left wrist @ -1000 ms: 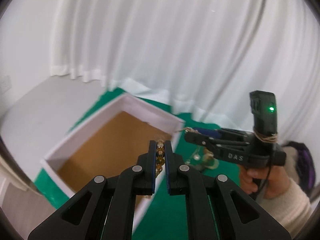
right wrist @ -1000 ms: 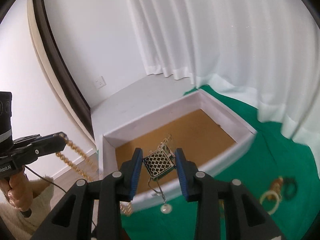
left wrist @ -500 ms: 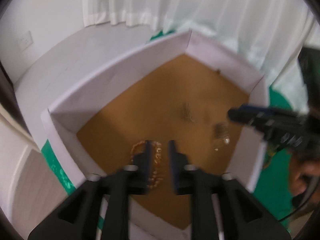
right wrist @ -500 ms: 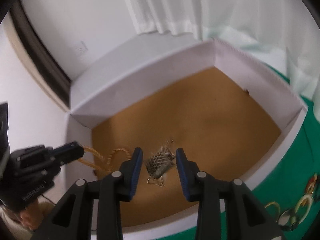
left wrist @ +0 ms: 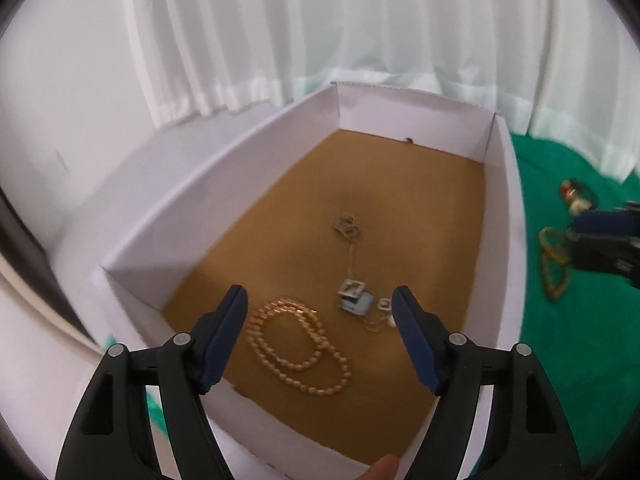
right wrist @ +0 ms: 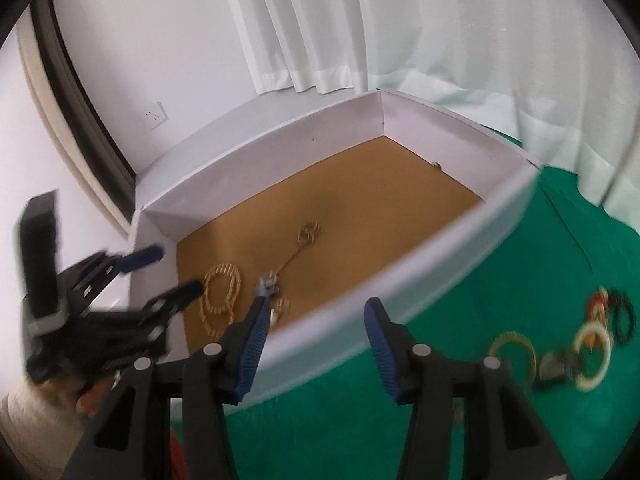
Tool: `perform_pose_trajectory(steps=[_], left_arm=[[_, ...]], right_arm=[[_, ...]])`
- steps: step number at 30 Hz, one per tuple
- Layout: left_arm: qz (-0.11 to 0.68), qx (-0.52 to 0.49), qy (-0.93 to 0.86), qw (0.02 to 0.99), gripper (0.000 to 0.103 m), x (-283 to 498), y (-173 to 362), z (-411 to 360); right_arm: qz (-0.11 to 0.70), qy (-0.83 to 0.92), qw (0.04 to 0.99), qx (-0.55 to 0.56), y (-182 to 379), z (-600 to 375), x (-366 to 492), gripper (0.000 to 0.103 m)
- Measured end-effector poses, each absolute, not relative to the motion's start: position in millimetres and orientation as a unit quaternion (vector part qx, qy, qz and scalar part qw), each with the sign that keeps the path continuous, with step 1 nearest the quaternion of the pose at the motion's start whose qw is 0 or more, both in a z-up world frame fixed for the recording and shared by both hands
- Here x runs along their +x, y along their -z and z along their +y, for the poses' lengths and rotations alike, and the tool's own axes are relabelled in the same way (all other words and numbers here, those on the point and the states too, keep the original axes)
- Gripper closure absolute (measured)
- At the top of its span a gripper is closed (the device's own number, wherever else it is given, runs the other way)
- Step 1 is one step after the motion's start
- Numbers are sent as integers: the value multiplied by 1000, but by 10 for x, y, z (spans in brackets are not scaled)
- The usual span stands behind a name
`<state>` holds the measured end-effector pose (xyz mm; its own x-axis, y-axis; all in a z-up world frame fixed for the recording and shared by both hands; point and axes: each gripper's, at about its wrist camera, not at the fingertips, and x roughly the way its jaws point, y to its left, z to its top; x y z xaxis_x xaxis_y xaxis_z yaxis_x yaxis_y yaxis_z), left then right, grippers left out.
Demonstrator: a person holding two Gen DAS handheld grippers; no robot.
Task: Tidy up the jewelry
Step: 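Withdraw both open grippers from the box back over the cloth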
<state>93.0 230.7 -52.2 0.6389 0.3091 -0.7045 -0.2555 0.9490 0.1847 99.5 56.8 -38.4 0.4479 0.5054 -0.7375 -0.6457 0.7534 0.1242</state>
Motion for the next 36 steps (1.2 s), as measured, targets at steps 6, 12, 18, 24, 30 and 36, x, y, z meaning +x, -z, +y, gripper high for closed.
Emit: perform_pose_trajectory(steps=[6, 12, 18, 24, 30, 36], left_arm=[[405, 132, -158, 891, 14, 940, 572, 1956], [405, 107, -159, 894, 14, 660, 530, 1924], [388, 70, -159, 905, 14, 398, 464, 1913], [288, 41, -191, 938, 2, 125, 26, 1777], [261, 4, -74, 963, 2, 39, -312, 1286], [312, 6, 39, 949, 2, 135, -97, 694]], right_arm=[[397, -312, 861, -67, 440, -91, 626, 53], [386, -258, 883, -70, 457, -654, 340, 53], [378, -210, 899, -67, 462, -1062, 69, 53], [377, -148, 913, -52, 501, -1442, -185, 42], [368, -83, 926, -35, 481, -1789, -293, 22], [359, -40, 932, -24, 517, -1969, -364, 18]])
